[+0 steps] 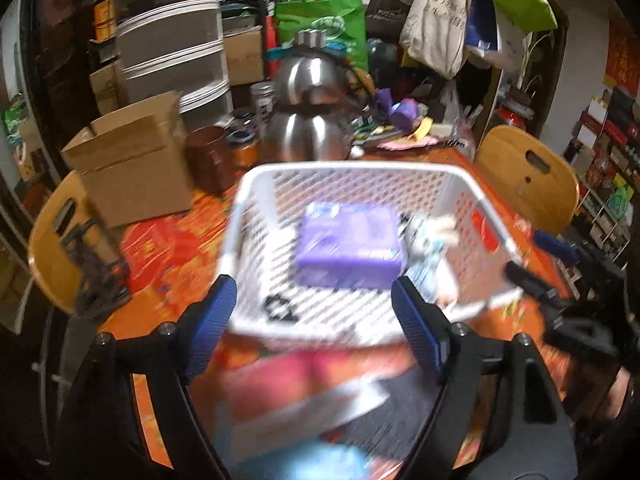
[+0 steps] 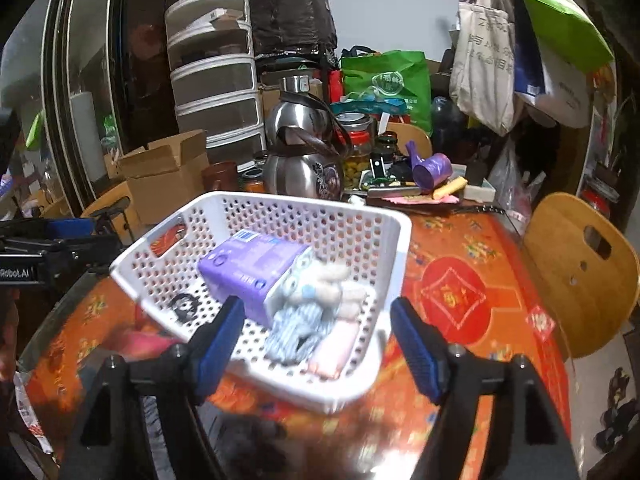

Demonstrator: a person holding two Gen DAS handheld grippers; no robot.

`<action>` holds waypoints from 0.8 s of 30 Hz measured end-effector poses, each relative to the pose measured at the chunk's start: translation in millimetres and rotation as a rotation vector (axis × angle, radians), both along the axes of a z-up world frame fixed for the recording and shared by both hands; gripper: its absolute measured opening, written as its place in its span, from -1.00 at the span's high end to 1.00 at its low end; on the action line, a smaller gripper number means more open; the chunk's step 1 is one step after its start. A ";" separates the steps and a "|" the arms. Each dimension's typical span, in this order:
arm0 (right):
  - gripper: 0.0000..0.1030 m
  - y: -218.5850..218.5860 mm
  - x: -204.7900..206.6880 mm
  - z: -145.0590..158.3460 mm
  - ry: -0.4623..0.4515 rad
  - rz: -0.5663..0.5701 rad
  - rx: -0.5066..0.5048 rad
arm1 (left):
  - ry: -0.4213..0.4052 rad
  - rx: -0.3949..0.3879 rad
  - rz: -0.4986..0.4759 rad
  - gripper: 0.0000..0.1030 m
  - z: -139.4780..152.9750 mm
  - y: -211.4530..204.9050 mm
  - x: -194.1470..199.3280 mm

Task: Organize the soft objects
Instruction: 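Carry the socks and cloth into the basket and open both tools, then move both tools back toward the gray knit gloves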

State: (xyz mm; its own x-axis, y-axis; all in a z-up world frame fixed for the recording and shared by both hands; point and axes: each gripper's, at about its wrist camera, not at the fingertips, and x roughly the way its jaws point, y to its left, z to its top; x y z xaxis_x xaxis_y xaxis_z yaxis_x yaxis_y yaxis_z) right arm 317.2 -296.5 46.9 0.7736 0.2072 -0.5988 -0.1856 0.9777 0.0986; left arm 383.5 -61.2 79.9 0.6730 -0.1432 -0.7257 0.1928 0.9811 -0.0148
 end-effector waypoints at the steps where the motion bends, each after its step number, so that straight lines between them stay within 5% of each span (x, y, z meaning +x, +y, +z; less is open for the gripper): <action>1: -0.48 0.2 -7.8 -0.6 -0.002 0.007 0.016 | 0.004 0.010 0.004 -0.51 -1.9 7.8 -7.4; 5: -0.50 9.0 -40.2 -5.0 -0.012 0.040 0.028 | 0.026 0.005 0.027 -0.52 -20.9 45.8 -43.2; 13: -0.61 43.1 -86.6 -43.1 0.038 0.115 0.084 | 0.129 -0.138 0.090 -0.52 -99.0 105.0 -92.2; 19: -0.61 61.6 -105.0 -77.2 0.094 0.154 0.069 | 0.118 -0.207 0.101 -0.52 -130.3 120.0 -122.8; 24: -0.61 48.7 -115.0 -97.6 0.133 0.104 0.068 | 0.129 -0.223 0.036 -0.52 -136.6 94.2 -131.2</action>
State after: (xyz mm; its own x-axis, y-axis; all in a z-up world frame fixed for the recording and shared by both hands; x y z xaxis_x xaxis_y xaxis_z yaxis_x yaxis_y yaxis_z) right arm 202.2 -247.8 -50.7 0.6608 0.3253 -0.6764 -0.2662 0.9442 0.1940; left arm 252.2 33.0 -56.7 0.5843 -0.2871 -0.7590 0.1401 0.9570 -0.2541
